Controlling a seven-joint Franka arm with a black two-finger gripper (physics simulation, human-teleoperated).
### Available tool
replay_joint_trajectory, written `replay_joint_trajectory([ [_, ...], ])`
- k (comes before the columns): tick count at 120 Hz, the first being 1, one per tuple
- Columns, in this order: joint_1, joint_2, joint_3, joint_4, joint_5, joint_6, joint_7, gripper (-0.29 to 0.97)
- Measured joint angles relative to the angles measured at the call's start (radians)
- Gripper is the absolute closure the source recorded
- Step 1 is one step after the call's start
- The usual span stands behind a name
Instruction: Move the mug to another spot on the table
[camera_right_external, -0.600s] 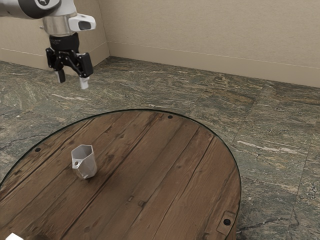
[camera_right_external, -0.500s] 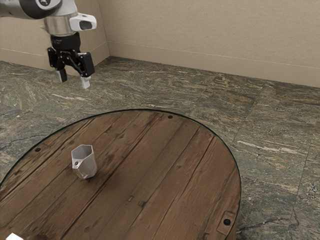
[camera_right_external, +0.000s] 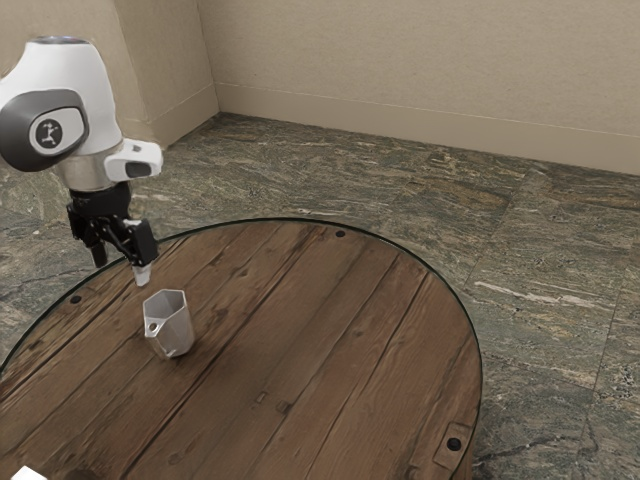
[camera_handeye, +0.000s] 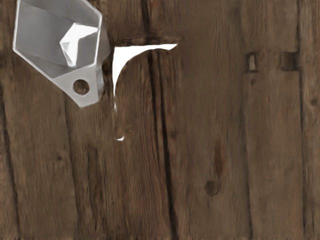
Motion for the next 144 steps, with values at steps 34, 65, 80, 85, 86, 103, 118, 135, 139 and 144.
replay_joint_trajectory([
  [34, 0.0, -0.031, 0.068, -0.401, -0.012, 0.499, 0.007, 0.0],
  [65, 0.0, 0.105, 0.112, -0.524, -0.07, 0.906, 0.012, 0.0],
  [80, 0.001, 0.178, 0.126, -0.52, -0.077, 1.024, 0.015, 0.0],
  [85, 0.001, 0.198, 0.131, -0.518, -0.078, 1.052, 0.018, 0.0],
  [86, 0.001, 0.2, 0.132, -0.517, -0.078, 1.057, 0.019, 0.0],
  [103, 0.003, 0.231, 0.147, -0.511, -0.081, 1.12, 0.046, 0.0],
  [118, 0.004, 0.282, 0.156, -0.486, -0.089, 1.151, 0.069, 0.0],
  [135, 0.004, 0.325, 0.157, -0.479, -0.099, 1.187, 0.09, 0.0],
  [139, 0.004, 0.328, 0.157, -0.479, -0.1, 1.195, 0.095, 0.0],
  [144, 0.003, 0.33, 0.157, -0.479, -0.101, 1.205, 0.1, 0.0],
])
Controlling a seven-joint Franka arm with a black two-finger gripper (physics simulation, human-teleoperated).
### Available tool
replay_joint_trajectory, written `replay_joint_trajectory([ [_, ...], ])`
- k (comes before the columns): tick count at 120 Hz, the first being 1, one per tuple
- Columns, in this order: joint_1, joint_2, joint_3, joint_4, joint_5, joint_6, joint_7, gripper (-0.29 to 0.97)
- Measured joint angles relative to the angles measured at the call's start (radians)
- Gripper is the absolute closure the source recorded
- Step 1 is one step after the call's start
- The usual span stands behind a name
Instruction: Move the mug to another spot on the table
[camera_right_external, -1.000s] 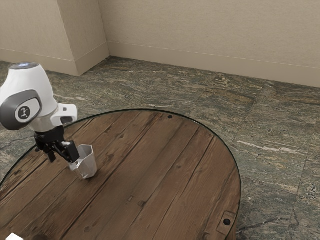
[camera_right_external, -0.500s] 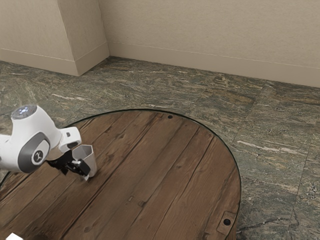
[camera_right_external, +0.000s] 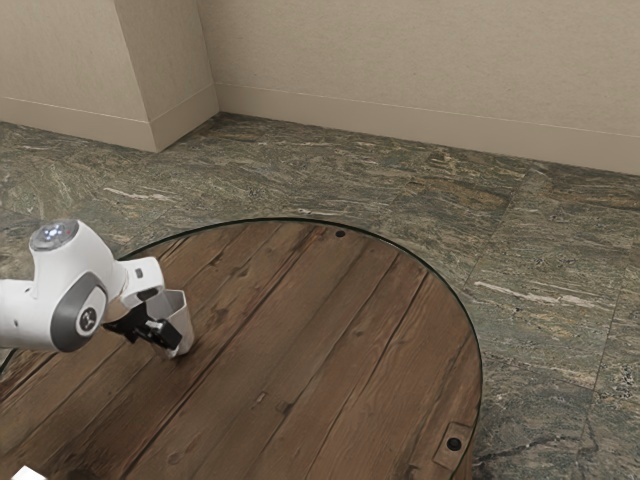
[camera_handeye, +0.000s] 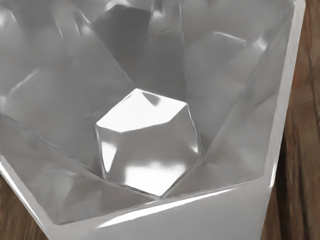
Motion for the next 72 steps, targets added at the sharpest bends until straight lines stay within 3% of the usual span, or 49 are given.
replay_joint_trajectory([
  [26, 0.0, 0.029, 0.0, 0.0, -0.004, 0.046, 0.022, 0.02],
  [54, 0.001, 0.03, 0.0, -0.003, -0.005, 0.073, 0.037, 0.5],
  [72, 0.012, 0.004, -0.013, -0.009, -0.004, 0.083, 0.051, 0.57],
])
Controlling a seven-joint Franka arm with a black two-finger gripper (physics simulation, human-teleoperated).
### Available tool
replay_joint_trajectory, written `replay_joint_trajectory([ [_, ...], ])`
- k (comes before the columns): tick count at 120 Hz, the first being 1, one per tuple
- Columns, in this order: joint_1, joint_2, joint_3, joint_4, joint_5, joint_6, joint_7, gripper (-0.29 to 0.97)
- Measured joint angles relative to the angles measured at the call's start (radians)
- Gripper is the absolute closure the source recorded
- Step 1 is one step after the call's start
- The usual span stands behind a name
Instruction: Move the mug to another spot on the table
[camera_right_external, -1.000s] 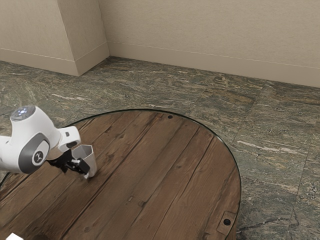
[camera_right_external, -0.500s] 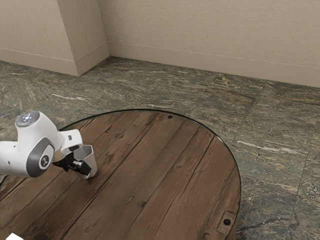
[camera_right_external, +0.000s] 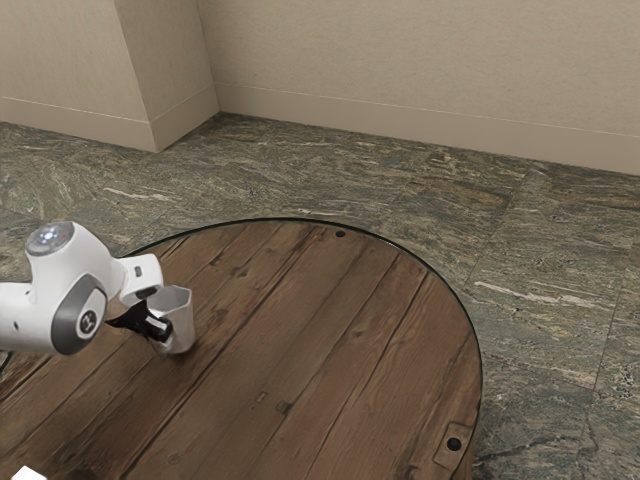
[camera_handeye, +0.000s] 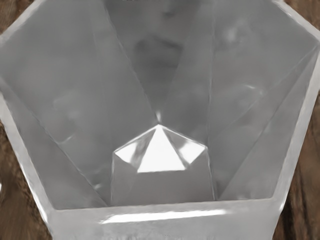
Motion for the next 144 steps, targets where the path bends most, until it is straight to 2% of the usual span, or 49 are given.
replay_joint_trajectory([
  [18, -0.009, -0.054, -0.048, -0.018, 0.001, 0.003, 0.033, 0.63],
  [24, -0.009, -0.091, -0.088, -0.048, -0.024, 0.029, 0.05, 0.64],
  [32, -0.018, -0.118, -0.129, -0.082, -0.088, 0.077, 0.072, 0.66],
  [59, -0.018, -0.121, -0.302, -0.137, -0.377, 0.194, 0.135, 0.72],
  [78, -0.018, -0.103, -0.371, -0.154, -0.501, 0.235, 0.17, 0.76],
  [113, -0.019, -0.062, -0.461, -0.155, -0.602, 0.269, 0.218, 0.79],
  [144, -0.02, -0.035, -0.496, -0.171, -0.657, 0.301, 0.245, 0.79],
])
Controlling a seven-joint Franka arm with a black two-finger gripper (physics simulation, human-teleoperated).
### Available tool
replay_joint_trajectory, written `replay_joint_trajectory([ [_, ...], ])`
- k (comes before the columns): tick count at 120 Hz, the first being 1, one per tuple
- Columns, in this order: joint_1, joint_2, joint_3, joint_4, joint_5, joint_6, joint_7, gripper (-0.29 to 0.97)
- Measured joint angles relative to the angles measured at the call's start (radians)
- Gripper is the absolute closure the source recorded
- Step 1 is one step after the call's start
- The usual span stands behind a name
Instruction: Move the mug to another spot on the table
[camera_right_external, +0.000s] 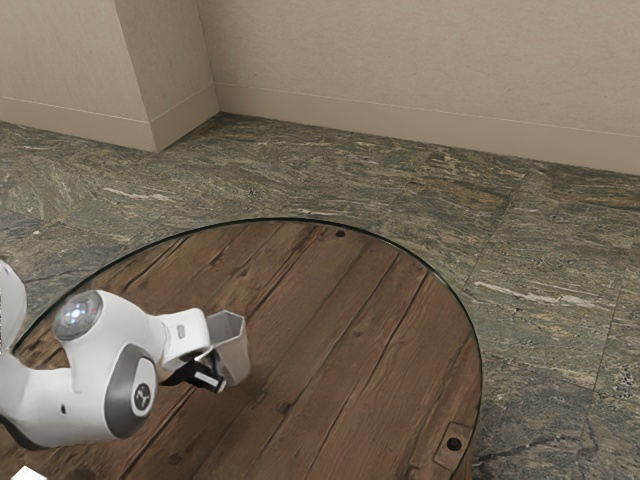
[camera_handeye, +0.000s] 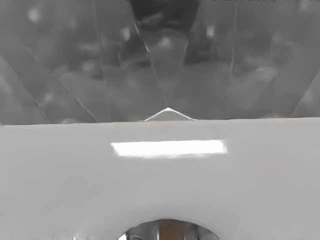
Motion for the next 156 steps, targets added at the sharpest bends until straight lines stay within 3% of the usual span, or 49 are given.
replay_joint_trajectory([
  [104, 0.01, 0.152, 0.03, 0.064, 0.031, 0.071, 0.037, 0.79],
  [131, 0.007, 0.163, 0.036, 0.06, 0.038, 0.053, 0.024, 0.33],
  [144, 0.01, 0.109, 0.048, 0.046, 0.038, 0.002, 0.018, 0.2],
  [156, 0.008, 0.011, 0.064, 0.028, 0.036, -0.132, 0.013, 0.12],
])
